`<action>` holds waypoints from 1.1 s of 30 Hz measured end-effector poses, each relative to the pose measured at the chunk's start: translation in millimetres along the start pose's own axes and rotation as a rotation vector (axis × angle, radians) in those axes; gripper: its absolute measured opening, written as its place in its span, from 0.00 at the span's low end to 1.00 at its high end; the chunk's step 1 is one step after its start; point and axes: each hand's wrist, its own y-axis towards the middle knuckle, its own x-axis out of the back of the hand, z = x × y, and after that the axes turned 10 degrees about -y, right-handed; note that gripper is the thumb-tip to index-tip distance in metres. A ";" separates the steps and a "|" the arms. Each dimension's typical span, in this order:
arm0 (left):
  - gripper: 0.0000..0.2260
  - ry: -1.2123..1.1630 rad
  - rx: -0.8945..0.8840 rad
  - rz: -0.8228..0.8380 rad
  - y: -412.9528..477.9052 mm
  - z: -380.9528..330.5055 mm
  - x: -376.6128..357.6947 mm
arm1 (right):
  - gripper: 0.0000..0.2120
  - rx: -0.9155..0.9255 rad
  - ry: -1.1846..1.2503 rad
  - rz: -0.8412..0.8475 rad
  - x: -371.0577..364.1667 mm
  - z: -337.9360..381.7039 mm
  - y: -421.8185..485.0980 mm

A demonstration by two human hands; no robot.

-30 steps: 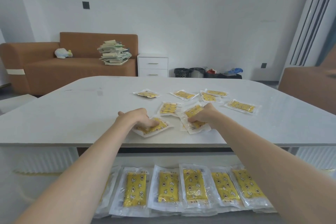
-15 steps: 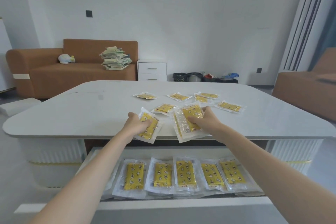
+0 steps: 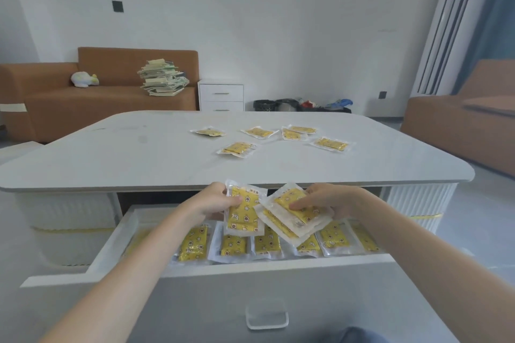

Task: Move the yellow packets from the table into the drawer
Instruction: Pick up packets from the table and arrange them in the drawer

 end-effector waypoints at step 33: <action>0.31 0.940 0.054 -0.181 36.4 37.0 -32.0 | 0.14 -0.274 -0.679 -0.481 -12.3 -59.0 63.7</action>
